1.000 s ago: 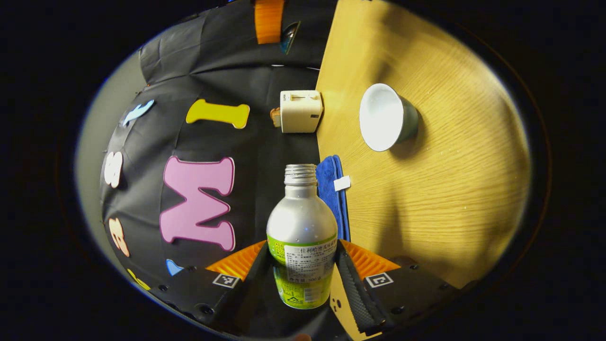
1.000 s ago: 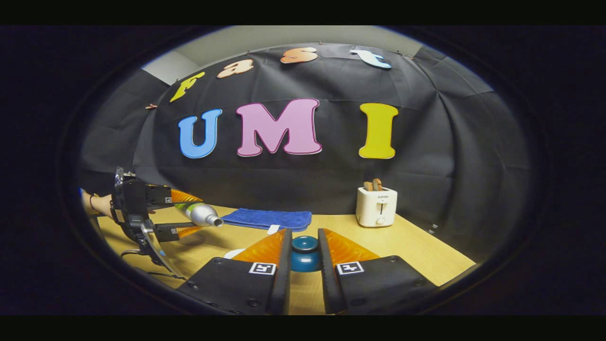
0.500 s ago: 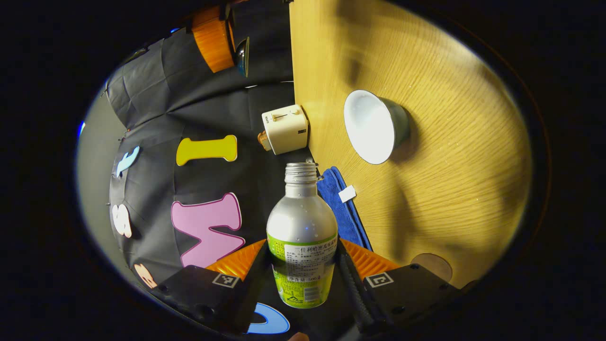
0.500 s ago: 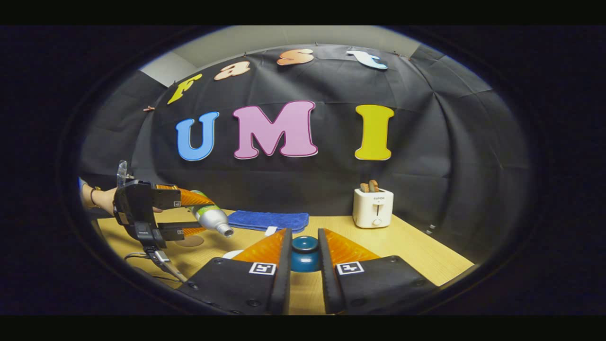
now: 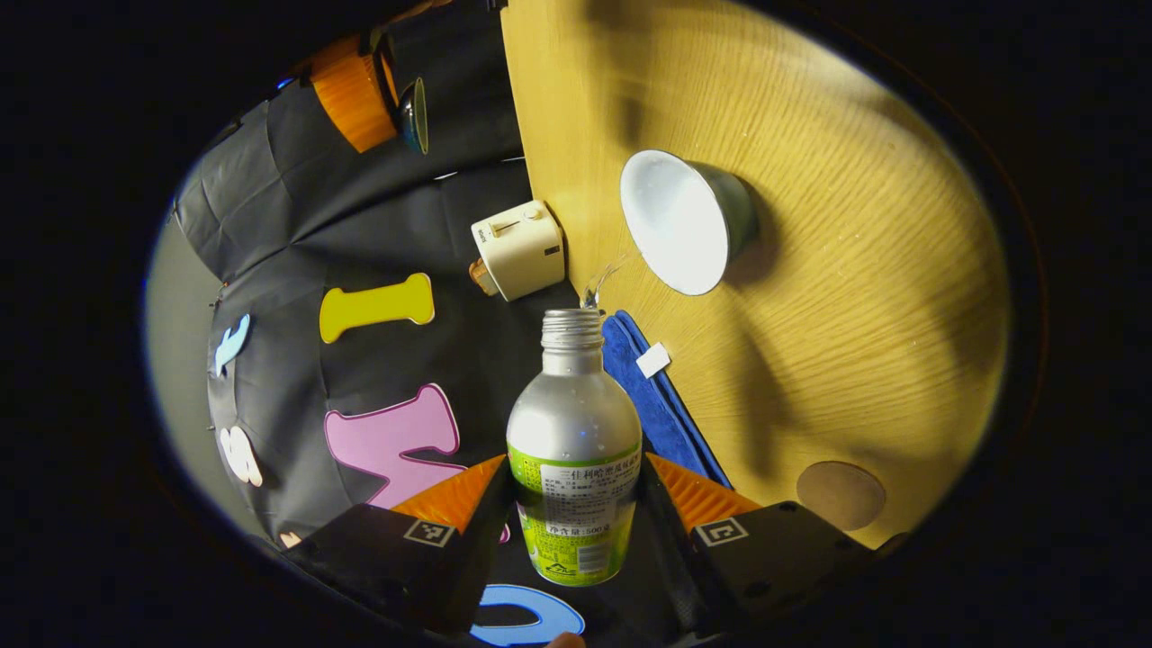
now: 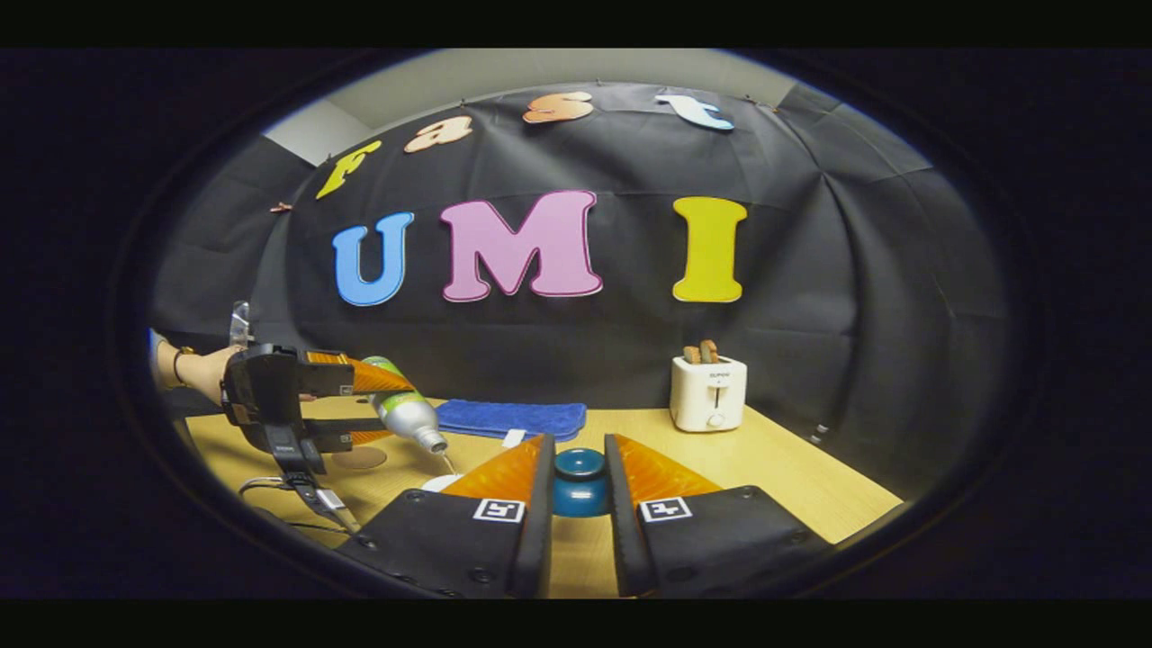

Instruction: Open the teacup lid with one hand, grasp the water bottle and pour water into the teacup with the other hand; after pouring, place the water bottle on the coaster and then close the teacup lid.

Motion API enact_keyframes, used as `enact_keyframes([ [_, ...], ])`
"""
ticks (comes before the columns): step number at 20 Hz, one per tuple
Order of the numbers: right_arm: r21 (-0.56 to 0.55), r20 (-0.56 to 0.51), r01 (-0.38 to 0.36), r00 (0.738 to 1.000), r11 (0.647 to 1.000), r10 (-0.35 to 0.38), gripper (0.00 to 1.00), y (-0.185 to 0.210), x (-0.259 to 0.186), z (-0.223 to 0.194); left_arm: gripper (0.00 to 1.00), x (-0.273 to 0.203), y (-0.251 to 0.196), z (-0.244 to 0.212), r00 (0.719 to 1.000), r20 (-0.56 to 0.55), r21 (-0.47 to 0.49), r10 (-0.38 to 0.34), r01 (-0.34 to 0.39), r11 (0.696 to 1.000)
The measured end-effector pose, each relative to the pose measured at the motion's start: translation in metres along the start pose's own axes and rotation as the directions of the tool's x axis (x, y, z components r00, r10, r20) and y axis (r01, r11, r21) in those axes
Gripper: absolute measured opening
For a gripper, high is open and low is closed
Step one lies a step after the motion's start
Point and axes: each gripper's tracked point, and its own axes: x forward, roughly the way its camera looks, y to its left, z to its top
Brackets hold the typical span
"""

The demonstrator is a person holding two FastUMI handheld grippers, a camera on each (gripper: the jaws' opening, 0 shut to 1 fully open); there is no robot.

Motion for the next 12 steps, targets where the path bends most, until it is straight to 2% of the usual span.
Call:
enact_keyframes([
  [1,0.000,-0.002,0.001,1.000,1.000,-0.001,0.32,0.000,-0.001,-0.001,0.82,0.000,0.000,-0.001,1.000,-0.001,0.011,-0.003,0.003,1.000],
  [2,0.000,-0.005,0.002,1.000,1.000,-0.002,0.36,-0.001,0.000,-0.002,0.82,0.001,0.000,-0.001,1.000,0.000,0.025,-0.005,0.005,1.000],
  [3,0.001,-0.008,0.001,1.000,1.000,-0.001,0.31,0.000,0.000,-0.003,0.82,0.001,0.002,-0.001,1.000,0.004,0.045,-0.003,0.003,0.999],
  [4,0.002,-0.010,0.000,1.000,1.000,0.000,0.31,0.000,0.001,-0.003,0.82,0.002,0.003,0.002,1.000,0.017,0.074,0.000,-0.001,0.997],
  [5,0.002,-0.011,-0.002,1.000,1.000,0.002,0.36,0.000,0.002,-0.004,0.82,0.002,0.006,0.004,0.999,0.031,0.109,0.007,-0.011,0.994],
  [7,-0.002,-0.010,-0.002,1.000,1.000,0.002,0.27,0.001,0.002,-0.004,0.82,0.002,0.009,0.007,0.999,0.043,0.170,0.016,-0.023,0.985],
  [8,-0.002,-0.008,-0.002,1.000,1.000,0.002,0.32,0.001,0.002,-0.003,0.83,0.001,0.010,0.008,0.999,0.051,0.192,0.015,-0.025,0.981],
  [9,-0.003,-0.007,-0.002,1.000,1.000,0.002,0.32,0.001,0.002,-0.003,0.83,0.002,0.011,0.008,0.998,0.056,0.209,0.017,-0.029,0.977],
  [10,-0.003,-0.006,-0.001,1.000,1.000,0.001,0.27,0.001,0.002,-0.003,0.83,0.002,0.012,0.007,0.998,0.058,0.227,0.021,-0.034,0.973],
  [11,-0.002,-0.006,0.000,1.000,1.000,0.000,0.32,0.000,0.001,-0.003,0.83,0.002,0.014,0.007,0.998,0.060,0.244,0.027,-0.041,0.969],
  [12,-0.002,-0.008,0.001,1.000,1.000,-0.001,0.32,0.000,0.001,-0.004,0.83,0.001,0.018,0.007,0.997,0.063,0.262,0.032,-0.048,0.964],
])
